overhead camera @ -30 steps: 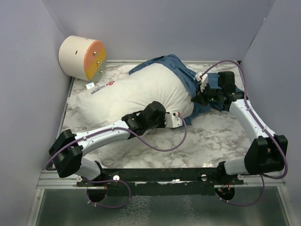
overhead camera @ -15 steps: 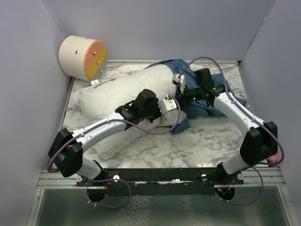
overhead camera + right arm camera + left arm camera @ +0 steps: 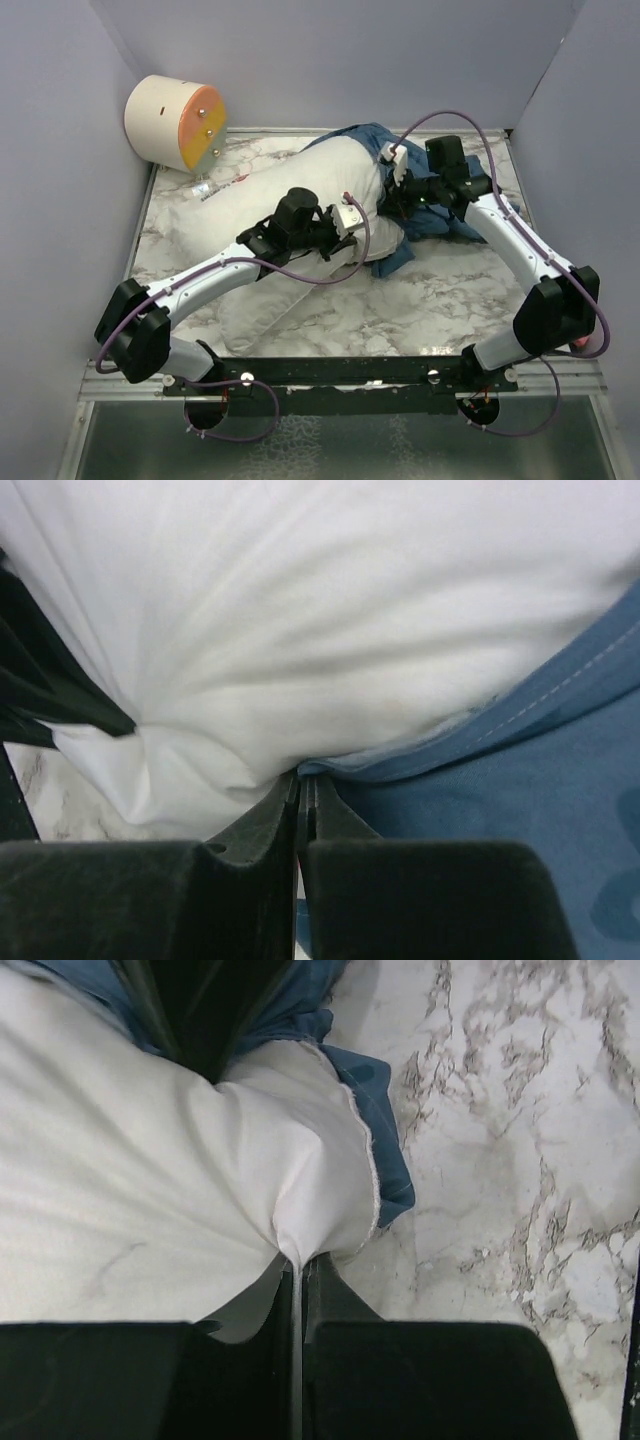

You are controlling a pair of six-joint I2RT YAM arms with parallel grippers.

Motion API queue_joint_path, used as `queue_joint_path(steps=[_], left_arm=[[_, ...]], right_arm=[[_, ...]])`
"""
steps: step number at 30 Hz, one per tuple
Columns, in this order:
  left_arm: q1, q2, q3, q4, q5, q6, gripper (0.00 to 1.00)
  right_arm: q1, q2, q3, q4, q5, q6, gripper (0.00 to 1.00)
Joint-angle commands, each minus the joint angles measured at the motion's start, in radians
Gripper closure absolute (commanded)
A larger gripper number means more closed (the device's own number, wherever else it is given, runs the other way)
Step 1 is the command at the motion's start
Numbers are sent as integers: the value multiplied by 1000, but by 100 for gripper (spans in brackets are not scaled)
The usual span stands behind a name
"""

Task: Put the pillow into the pillowcase
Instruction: Stuff the pillow into the pillowcase.

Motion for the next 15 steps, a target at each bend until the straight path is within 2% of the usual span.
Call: queue_joint_path(steps=[1,4,6,7,12,14,15], left_arm=[[-23,54,126,149,208,-132,100],[-15,129,210,91,175,-153,100],[5,174,227,94,166,-182,100],[22,194,220,122,170,-213,100],[134,258,130,352,294,-431,100],[163,271,113,418,337,-507,100],[175,276,110,435,350,-534,100]], right_arm=[[9,-11,282,30,-154,8,99],[9,25,392,-14,-369,34,99],[10,18,349,-21,-495,37,99],[11,7,297,-10,-495,45,99],[-7,8,38,-44,-184,-22,99],[-45,10,-34,-54,-135,-53,98],[-73,-3,-65,-48,-134,-61,93]])
